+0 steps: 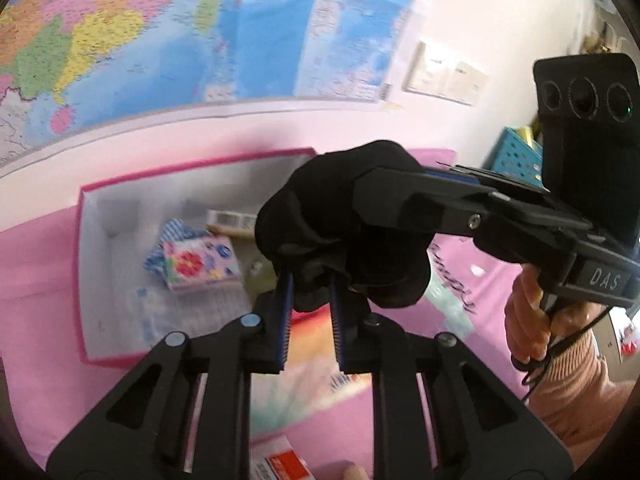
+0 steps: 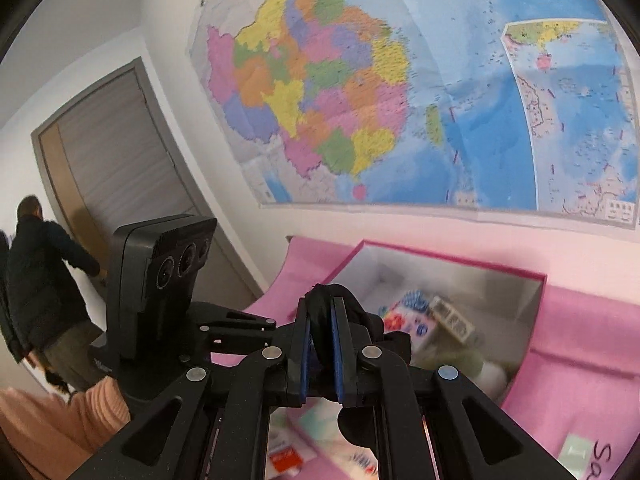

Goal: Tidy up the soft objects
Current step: 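Carry the black item over the pink box and open the right gripper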

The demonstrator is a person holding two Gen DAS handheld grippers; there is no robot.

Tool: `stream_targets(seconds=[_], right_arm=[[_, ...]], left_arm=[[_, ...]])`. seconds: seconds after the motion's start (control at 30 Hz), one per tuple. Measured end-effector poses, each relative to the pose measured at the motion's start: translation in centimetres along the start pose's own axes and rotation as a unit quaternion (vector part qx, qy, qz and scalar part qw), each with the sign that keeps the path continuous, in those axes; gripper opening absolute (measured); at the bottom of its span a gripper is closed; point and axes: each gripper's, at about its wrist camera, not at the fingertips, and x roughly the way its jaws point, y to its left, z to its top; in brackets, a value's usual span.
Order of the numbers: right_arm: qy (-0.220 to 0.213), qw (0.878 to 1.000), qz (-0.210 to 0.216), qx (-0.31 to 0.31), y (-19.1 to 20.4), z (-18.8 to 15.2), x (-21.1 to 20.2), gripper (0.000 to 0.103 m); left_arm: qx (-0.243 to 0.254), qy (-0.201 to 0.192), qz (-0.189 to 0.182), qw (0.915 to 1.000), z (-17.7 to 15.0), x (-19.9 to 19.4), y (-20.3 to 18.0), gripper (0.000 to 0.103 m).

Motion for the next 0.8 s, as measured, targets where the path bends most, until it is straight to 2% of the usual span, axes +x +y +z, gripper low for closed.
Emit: stream_targets(seconds=[0.17, 0.57, 0.63, 0.7, 0.77, 0.8], right_arm=[[-0.003, 1.000, -0.001, 0.023, -2.6, 1.8, 2.1, 0.008], [0.028, 0.996, -0.051, 0.071, -8.1, 2.0, 7.0, 0.010], [0.026, 0.995, -0.067, 0.074, -8.7, 1.9, 7.2, 0.012], [0.026, 0.991, -0.093, 0.087, -9.6, 1.8, 7.4, 0.025], [0.033, 0.989, -0.115, 0.091, -10.2, 1.5, 7.6, 0.025], [0.037, 0.987, -0.126, 0.092, -10.4, 1.2, 7.6, 0.029]], left_arm=[[-0.012, 0.013, 0.033, 0.9993, 1.5, 2.2, 0.8, 0.019], [-0.057, 0.048, 0.064, 0.9952, 2.3, 5.9, 3.3, 0.019], [-0.056, 0.046, 0.076, 0.9945, 2.3, 5.9, 3.4, 0.019], [-0.056, 0.042, 0.084, 0.9940, 2.2, 5.6, 3.4, 0.019], [-0.052, 0.036, 0.081, 0.9946, 2.0, 5.1, 3.3, 0.020], [-0.050, 0.031, 0.082, 0.9949, 1.9, 4.7, 3.2, 0.021]])
